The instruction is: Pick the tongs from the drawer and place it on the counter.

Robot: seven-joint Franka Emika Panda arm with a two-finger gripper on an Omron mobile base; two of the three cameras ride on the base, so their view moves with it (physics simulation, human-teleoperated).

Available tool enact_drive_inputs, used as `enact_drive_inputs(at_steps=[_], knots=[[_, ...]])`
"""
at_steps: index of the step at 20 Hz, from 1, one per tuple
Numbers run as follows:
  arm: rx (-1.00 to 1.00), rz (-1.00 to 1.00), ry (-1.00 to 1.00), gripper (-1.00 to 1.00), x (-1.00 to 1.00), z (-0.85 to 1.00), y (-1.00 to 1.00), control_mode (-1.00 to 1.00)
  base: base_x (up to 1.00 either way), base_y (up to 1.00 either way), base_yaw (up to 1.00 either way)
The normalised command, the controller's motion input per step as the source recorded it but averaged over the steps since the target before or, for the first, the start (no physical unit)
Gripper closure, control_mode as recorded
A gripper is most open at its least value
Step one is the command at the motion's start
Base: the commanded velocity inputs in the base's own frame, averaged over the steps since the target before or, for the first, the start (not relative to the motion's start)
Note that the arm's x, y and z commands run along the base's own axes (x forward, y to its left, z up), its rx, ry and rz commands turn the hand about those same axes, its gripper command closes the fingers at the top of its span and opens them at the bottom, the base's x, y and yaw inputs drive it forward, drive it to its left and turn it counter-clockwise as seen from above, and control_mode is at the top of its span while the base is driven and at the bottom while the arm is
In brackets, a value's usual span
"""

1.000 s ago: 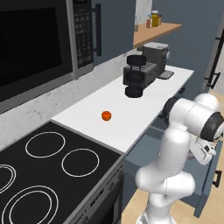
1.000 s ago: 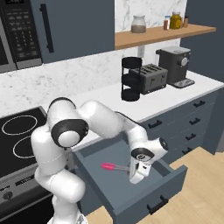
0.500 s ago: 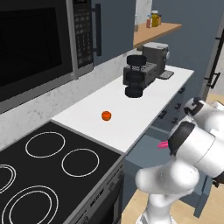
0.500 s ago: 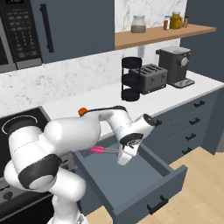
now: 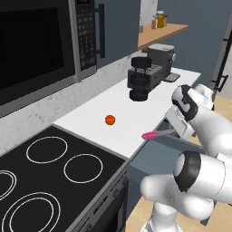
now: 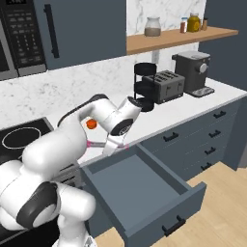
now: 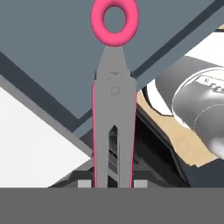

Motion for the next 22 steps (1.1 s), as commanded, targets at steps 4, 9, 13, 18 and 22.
enact_drive_inputs(at_steps=[4,9,13,18,22], knots=[[0.0,0.01,0.0,1.0,0.57,0.01,0.84,-1.0,0.0,0.0,0.0],[-0.03,0.0,0.01,1.0,0.78,-0.34,0.7,-1.0,0.0,0.0,0.0],[0.0,0.0,0.01,1.0,0.82,-0.44,0.36,-1.0,0.0,0.0,0.0],[0.0,0.0,0.01,1.0,0.77,-0.55,0.26,-1.0,0.0,0.0,0.0],[0.0,0.0,0.05,1.0,0.57,-0.54,0.0,-1.0,0.0,0.0,0.0]])
